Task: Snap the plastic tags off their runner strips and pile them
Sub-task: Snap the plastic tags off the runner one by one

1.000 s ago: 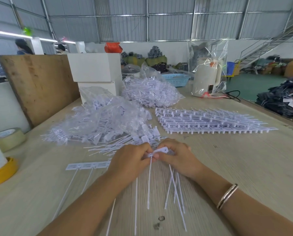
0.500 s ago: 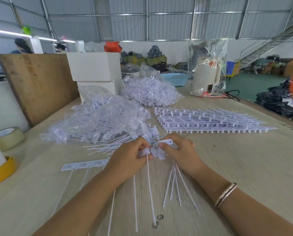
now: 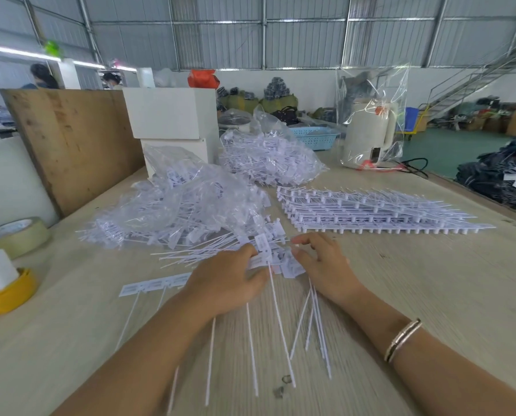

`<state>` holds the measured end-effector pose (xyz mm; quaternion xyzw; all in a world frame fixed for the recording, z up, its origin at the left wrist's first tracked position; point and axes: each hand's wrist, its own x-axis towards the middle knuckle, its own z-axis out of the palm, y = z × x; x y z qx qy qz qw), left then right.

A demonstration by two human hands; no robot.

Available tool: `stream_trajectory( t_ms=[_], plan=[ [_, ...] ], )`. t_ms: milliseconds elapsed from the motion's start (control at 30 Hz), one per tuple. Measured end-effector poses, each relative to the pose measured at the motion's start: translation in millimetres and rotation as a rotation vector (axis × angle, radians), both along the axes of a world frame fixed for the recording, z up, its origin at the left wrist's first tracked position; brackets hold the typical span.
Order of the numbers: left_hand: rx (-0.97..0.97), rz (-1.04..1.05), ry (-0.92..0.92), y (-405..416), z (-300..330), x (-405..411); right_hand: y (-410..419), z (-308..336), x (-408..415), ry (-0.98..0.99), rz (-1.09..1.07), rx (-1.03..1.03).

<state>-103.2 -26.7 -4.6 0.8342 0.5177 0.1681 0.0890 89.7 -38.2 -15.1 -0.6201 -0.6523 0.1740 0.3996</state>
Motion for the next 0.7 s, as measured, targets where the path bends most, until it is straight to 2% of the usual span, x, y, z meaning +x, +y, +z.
stream_trajectory(
  t_ms=[133,267,367,567,700],
  plan=[
    [-0.023,-0.11,-0.101,-3,0,1,-10,4,-8,-0.068,0.05,0.159],
    [0.105,-0.127,-0.121,-7,1,9,-13,4,-14,-0.159,0.158,0.07],
    [0.135,-0.147,-0.065,-8,0,12,-15,5,-14,-0.085,0.249,0.01],
    [0.187,-0.22,-0.069,-10,-1,14,-11,7,-12,-0.027,0.226,0.044],
    [0.2,-0.219,-0.079,-9,0,11,-6,8,-7,0.187,0.211,0.002]
  ],
)
